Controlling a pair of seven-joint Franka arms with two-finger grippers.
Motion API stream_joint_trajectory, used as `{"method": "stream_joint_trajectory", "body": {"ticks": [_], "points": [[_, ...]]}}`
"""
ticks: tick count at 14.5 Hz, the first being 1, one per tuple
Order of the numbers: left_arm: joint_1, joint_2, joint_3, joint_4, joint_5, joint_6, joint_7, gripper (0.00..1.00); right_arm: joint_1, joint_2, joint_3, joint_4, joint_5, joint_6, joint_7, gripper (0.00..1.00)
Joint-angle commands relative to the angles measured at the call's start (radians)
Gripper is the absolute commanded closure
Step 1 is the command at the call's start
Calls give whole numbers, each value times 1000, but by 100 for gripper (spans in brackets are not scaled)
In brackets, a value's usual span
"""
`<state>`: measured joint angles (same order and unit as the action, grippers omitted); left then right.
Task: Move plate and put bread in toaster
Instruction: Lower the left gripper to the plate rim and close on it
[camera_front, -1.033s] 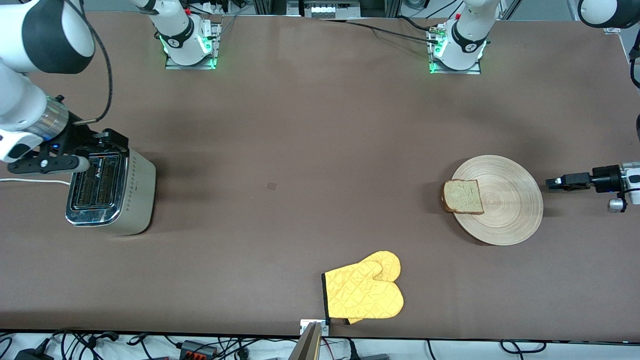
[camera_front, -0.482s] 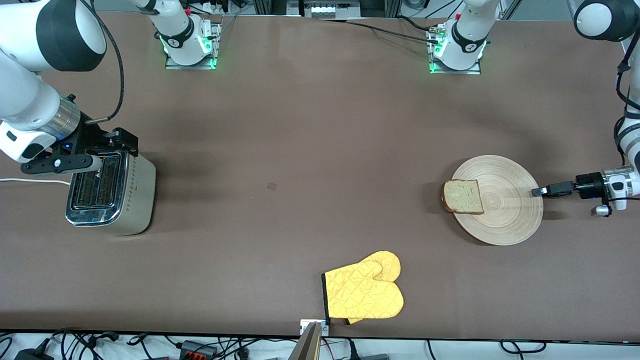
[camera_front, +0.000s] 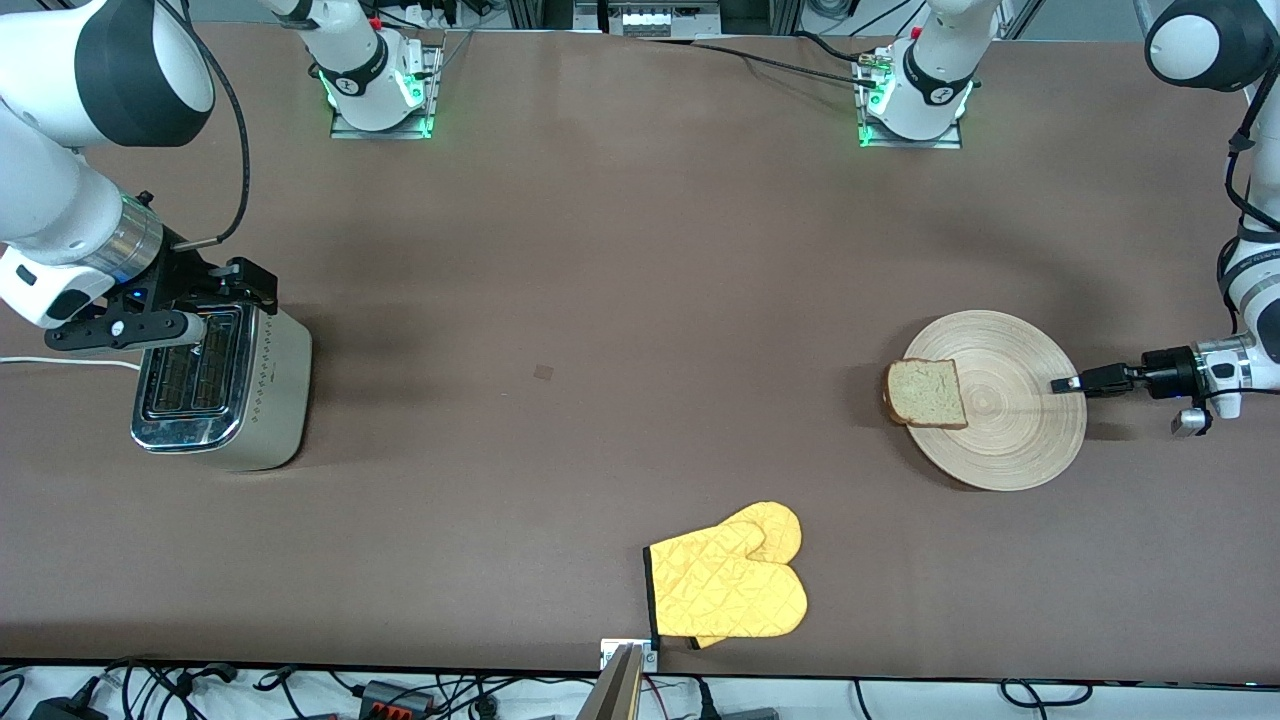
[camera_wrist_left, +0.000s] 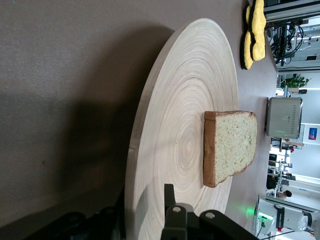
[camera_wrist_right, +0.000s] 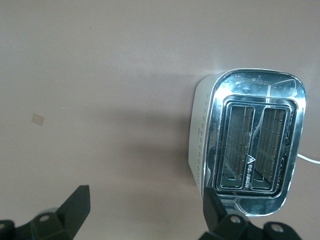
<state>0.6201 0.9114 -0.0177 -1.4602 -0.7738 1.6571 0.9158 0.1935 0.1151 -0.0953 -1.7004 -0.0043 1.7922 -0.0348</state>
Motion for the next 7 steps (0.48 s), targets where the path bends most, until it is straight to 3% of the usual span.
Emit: {"method": "stream_joint_trajectory", "body": {"ticks": [1,3,7], "points": [[0,11,-1,23,-2,-2,37,90,11,3,-3,25,4,-17,4,0],[1,12,-1,21,-12,-2,38,98,20,4,-3,25,7,-19,6,0],[-3,7,-5,24,-15,-3,23,99,7,15,-9,30,10,-17,-10,0]]}}
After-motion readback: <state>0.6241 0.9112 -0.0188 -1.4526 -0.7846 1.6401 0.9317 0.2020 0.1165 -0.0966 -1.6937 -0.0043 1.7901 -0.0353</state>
